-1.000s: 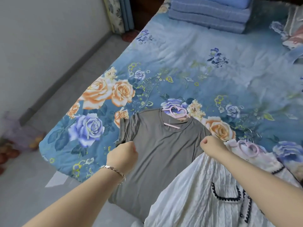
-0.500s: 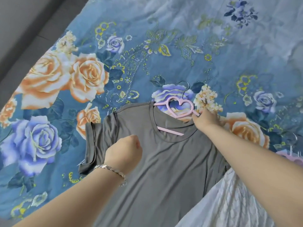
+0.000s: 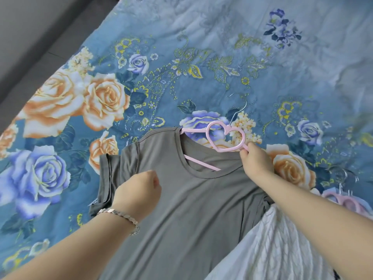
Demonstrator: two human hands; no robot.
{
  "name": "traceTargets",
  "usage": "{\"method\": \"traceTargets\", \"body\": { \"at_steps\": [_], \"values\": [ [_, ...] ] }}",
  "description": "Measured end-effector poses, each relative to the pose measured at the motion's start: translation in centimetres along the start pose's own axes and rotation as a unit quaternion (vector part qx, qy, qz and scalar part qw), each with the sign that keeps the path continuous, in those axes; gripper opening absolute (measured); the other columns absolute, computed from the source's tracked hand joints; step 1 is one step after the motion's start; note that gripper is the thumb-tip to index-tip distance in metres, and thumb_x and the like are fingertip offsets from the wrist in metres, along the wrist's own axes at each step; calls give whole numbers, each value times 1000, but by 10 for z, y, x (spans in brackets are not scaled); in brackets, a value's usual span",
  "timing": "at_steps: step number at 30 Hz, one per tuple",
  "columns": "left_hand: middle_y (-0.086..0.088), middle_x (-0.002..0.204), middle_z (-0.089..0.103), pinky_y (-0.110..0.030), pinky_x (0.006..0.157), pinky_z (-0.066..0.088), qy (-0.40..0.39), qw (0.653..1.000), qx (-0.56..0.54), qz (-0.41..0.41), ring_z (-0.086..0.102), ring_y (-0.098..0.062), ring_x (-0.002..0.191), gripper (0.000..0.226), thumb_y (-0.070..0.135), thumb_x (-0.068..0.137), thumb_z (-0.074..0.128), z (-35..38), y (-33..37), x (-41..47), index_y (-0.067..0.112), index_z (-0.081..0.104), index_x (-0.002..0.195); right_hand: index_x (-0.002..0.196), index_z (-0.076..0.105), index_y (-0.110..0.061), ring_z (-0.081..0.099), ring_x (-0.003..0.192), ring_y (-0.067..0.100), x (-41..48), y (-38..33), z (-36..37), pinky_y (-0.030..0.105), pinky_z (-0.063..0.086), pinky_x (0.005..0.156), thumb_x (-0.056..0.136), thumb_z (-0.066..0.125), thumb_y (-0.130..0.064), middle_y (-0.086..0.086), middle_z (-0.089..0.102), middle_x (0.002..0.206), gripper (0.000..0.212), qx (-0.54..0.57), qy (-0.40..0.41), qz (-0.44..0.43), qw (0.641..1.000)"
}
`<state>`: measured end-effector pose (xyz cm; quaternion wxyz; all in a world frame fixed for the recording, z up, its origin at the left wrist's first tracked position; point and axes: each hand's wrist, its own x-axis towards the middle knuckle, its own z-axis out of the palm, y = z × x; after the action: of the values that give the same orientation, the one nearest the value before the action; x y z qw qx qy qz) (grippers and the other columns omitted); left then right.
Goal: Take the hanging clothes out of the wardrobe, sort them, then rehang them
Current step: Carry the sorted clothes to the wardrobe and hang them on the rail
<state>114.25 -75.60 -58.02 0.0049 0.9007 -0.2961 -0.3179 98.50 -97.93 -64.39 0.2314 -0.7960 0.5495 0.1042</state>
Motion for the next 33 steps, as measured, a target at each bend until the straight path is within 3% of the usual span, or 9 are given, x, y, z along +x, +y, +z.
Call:
{"method": "traceTargets", "body": {
  "at_steps": [4,8,13,18,20,23,26,29,33],
  "values": [
    [5,85,57,-26,70,43,36,999,-21,0,54,-21,81,18,19,92,37,-22,-16,-46,25,52,84,80,58,-16,47,75,26,-47,-6,-37,31,33,65,93,52,-23,7,55,73,17,117,-38,-87,989],
    [7,72,48,-25,66,36,85,996,-37,-19,49,-21,77,24,21,93,38,-48,-39,-118,23,41,69,80,60,-26,47,75,17,-123,-35,-85,24,33,62,92,56,-24,-1,56,74,13,136,-102,-210,963],
    [6,74,48,-25,66,36,136,989,-47,-31,51,-22,80,28,20,94,36,-75,-72,-242,22,36,65,84,55,-8,36,62,11,-240,-74,-134,23,25,55,97,45,-35,-7,39,64,32,141,-80,-296,941],
    [0,94,62,-25,70,37,198,977,-51,-66,55,-24,88,19,20,92,36,-91,-109,-383,19,46,76,69,52,-13,45,66,15,-374,-101,-179,36,37,71,97,47,-27,-2,46,65,32,130,-34,-413,901],
    [1,97,64,-24,69,38,221,969,-66,-88,58,-23,90,17,21,91,37,-96,-124,-434,20,53,85,61,42,-24,41,62,5,-428,-111,-196,23,33,64,96,49,-23,-7,39,65,36,131,-10,-456,880],
    [4,98,65,-24,68,38,269,954,-79,-105,60,-21,93,16,22,91,39,-104,-138,-508,23,52,81,69,58,-16,40,66,1,-498,-126,-217,10,33,65,95,52,-19,-11,36,69,27,133,-1,-512,849],
    [3,100,65,-28,73,45,302,940,-96,-128,60,-22,93,23,22,90,41,-115,-149,-574,25,46,68,73,59,-16,40,71,4,-559,-143,-234,11,31,66,95,52,-20,-13,35,72,24,127,-15,-566,814],
    [3,97,66,-28,75,50,342,918,-108,-170,62,-22,90,18,21,88,42,-121,-158,-638,22,58,80,59,52,-20,42,65,4,-621,-172,-257,11,31,60,95,51,-22,-8,38,70,36,128,-48,-599,789],
    [4,91,64,-27,73,50,381,875,-150,-259,62,-19,84,17,20,88,44,-111,-161,-711,23,61,87,65,61,-14,43,47,3,-690,-196,-286,12,30,42,91,57,-19,-11,47,47,26,139,-186,-600,766]
  ]
}}
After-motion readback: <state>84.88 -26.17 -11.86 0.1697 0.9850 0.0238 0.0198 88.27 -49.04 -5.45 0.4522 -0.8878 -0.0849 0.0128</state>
